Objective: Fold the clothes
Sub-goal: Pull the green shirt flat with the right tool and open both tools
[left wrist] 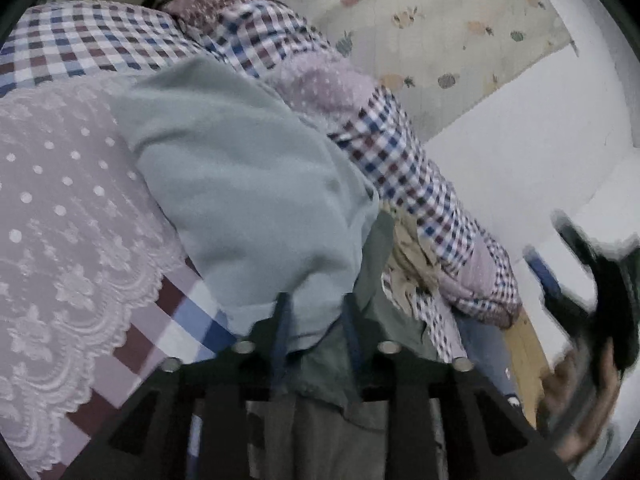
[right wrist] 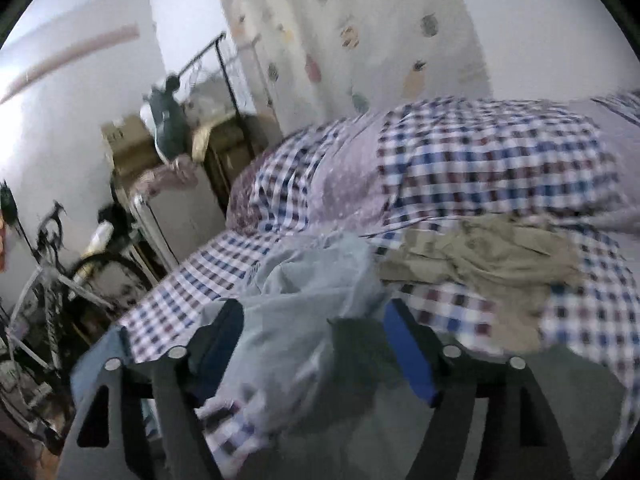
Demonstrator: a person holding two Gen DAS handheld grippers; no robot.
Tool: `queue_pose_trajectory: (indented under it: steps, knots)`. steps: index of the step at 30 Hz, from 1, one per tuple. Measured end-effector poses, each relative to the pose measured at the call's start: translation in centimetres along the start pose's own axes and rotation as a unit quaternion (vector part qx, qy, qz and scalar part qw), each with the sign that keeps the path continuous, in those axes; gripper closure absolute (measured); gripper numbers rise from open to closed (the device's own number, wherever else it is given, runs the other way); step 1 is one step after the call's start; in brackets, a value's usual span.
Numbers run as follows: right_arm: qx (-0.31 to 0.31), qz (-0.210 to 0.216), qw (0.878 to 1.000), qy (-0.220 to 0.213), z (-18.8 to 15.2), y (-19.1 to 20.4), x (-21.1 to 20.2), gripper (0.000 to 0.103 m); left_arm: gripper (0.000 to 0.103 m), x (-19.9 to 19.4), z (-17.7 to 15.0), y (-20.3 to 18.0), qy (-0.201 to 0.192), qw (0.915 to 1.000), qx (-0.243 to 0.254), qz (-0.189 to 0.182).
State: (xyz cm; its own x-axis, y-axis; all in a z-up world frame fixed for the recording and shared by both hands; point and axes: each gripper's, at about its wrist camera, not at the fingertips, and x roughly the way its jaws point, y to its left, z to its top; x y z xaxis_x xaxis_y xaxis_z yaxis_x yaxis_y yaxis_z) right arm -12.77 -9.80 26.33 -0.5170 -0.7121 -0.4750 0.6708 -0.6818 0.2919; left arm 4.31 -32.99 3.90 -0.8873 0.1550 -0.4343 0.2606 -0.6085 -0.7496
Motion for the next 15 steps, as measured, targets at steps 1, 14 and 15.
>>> queue_pose_trajectory:
  steps: [1,14,15]
  knots:
    - [0.008,-0.001,1.000,-0.005,-1.1,-0.8,-2.3,0.024,0.057,-0.2,0.1,0.1,-0.004,1.0000,-0.002,0.000]
    - [0.105,-0.168,0.980,0.024,-22.4,-10.1,-26.3,0.022,0.029,-3.6,-2.4,-1.1,-0.002,0.9998,0.020,0.002]
    - [0.117,-0.174,0.977,0.027,-24.0,-10.6,-27.5,0.022,0.029,-4.2,-2.9,-1.1,-0.001,0.9997,0.023,0.002]
